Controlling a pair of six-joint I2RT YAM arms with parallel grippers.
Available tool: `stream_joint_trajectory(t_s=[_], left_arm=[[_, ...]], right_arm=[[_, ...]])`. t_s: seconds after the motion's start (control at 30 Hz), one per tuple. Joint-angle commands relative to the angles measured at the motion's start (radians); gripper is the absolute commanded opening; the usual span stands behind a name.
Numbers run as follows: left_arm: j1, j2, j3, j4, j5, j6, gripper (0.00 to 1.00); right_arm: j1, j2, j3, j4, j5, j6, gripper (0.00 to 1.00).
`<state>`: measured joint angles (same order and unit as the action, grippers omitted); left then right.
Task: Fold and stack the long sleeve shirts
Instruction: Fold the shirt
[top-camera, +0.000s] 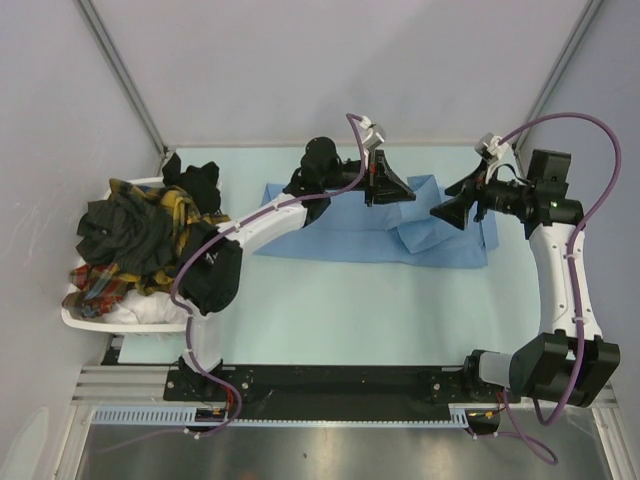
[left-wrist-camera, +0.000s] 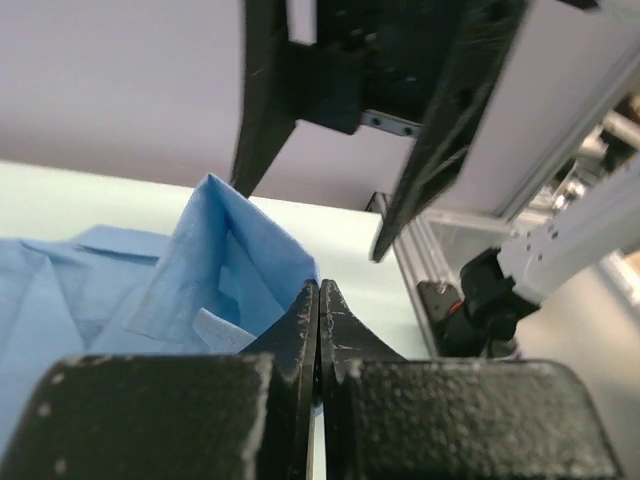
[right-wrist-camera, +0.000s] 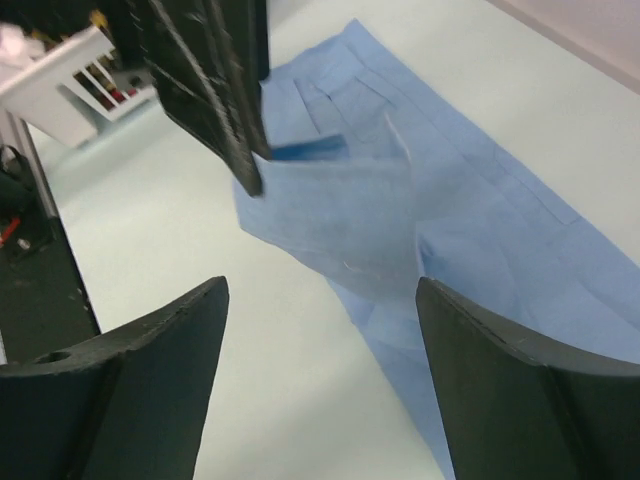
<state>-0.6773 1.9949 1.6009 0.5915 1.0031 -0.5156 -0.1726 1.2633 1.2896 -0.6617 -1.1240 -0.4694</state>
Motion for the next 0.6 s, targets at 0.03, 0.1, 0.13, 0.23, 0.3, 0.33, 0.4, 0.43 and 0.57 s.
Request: stream_joint_trajectory(t_s=[0.03,0.1,0.13,0.23,0.3,0.33,0.4,0.43,0.57], left_arm=[[-0.011,-0.105,0.004,-0.096,0.133,0.327,0.00],[-0.011,-0.105,0.014,-0.117,0.181,0.368,0.00],[-0.014,-0.104,0.019,-0.122,0.198,0.379,0.00],[-0.021,-0.104,0.039,-0.182,0.229,0.442,0.00],[-0.025,-0.104,0.057,-0.249,0.235,0.507,0.00],[-0.030,-0.102,0.063,-0.274,0.230,0.514,0.00],[-0.034,-0.099,0.082,-0.305,0.233,0.555,0.00],[-0.037,-0.094,0.086,-0.309,0.229,0.555,0.00],[-0.034,-0.091,0.114,-0.328,0.213,0.551,0.00]], right_arm=[[0.018,0.008,-0.004,-0.145,0.018,-0.259,0.85],[0.027,0.008,-0.025,-0.139,0.013,-0.293,0.92],[0.033,0.007,-0.033,-0.135,0.016,-0.299,0.93],[0.056,0.011,-0.047,-0.131,0.015,-0.342,0.93],[0.077,0.011,-0.049,-0.130,0.012,-0.373,0.94],[0.088,0.011,-0.049,-0.122,0.013,-0.373,0.93],[0.120,0.005,-0.059,-0.060,0.021,-0.323,0.92],[0.133,0.001,-0.067,-0.029,0.027,-0.301,0.90],[0.170,0.021,-0.059,0.001,0.052,-0.330,0.33]])
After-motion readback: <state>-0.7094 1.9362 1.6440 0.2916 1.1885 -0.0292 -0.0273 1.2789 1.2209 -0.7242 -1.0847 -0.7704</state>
